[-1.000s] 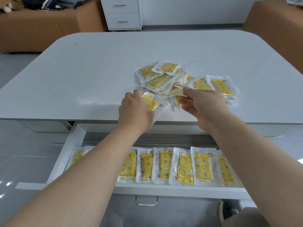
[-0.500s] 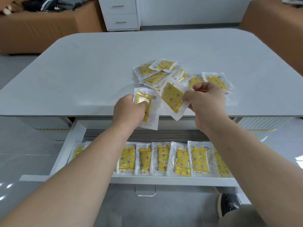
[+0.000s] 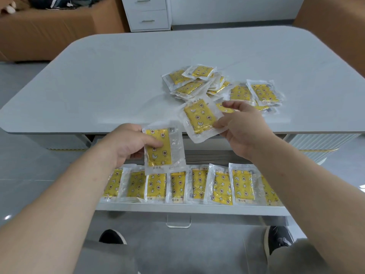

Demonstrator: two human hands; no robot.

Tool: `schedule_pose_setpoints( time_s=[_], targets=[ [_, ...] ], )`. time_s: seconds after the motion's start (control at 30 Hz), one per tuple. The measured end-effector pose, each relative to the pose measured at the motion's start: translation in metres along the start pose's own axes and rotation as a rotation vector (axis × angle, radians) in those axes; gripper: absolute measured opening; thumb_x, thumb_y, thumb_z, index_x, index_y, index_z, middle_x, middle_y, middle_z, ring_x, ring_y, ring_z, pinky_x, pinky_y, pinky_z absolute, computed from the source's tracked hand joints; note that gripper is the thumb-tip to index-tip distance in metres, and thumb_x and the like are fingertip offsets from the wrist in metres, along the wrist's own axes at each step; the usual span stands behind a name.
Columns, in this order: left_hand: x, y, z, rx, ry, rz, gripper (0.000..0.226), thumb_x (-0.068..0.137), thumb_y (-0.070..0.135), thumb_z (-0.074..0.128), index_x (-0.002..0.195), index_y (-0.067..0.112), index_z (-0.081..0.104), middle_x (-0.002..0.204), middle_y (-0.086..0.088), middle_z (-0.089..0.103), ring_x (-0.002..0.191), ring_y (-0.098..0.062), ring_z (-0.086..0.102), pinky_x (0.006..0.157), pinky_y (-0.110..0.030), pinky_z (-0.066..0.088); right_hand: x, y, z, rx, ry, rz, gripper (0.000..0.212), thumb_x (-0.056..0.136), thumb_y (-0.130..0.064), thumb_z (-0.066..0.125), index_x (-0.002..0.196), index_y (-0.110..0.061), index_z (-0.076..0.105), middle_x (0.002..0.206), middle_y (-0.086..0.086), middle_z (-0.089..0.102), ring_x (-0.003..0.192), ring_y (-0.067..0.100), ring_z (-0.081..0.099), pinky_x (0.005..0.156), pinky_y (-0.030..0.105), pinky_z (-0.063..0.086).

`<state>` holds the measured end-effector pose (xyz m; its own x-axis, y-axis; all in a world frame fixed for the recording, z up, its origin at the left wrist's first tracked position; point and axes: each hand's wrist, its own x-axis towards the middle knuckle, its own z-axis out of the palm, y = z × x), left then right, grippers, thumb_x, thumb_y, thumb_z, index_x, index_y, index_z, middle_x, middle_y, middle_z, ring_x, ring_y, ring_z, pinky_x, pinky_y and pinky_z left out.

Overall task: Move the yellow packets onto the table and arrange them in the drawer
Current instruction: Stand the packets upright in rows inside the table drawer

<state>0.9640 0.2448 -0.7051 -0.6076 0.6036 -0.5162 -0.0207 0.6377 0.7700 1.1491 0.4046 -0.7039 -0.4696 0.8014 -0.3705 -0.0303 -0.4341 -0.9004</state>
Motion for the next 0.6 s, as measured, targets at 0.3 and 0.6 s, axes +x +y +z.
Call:
schedule_pose_setpoints(
  time_s=[0.3, 0.6],
  targets=[
    [0.041, -0.049, -0.001, 0.444, -0.111, -0.255, 0.042, 0.074, 0.023, 0.090, 0.105, 0.002, 0.071, 0.085, -0.012, 0.066, 0.072, -0.024, 0.051, 0.067, -0.031, 0.045, -0.009, 0.012, 0.019, 0.090, -0.160, 0.276, 0.052, 0.084, 0.031, 0.043, 0.113, -0.009, 0.060, 0.115, 0.030, 0.069, 0.099, 0.043, 0.073, 0.088, 0.052, 0.060],
    [0.047, -0.069, 0.005, 0.546, -0.096, -0.295, 0.066, 0.078, 0.025, 0.088, 0.131, 0.011, 0.051, 0.070, -0.004, 0.055, 0.055, -0.016, 0.044, 0.052, -0.023, 0.039, -0.017, 0.025, 0.022, 0.029, -0.187, 0.387, 0.071, 0.067, 0.025, 0.041, 0.131, 0.001, 0.060, 0.122, 0.025, 0.069, 0.104, 0.044, 0.071, 0.087, 0.060, 0.058]
  ],
)
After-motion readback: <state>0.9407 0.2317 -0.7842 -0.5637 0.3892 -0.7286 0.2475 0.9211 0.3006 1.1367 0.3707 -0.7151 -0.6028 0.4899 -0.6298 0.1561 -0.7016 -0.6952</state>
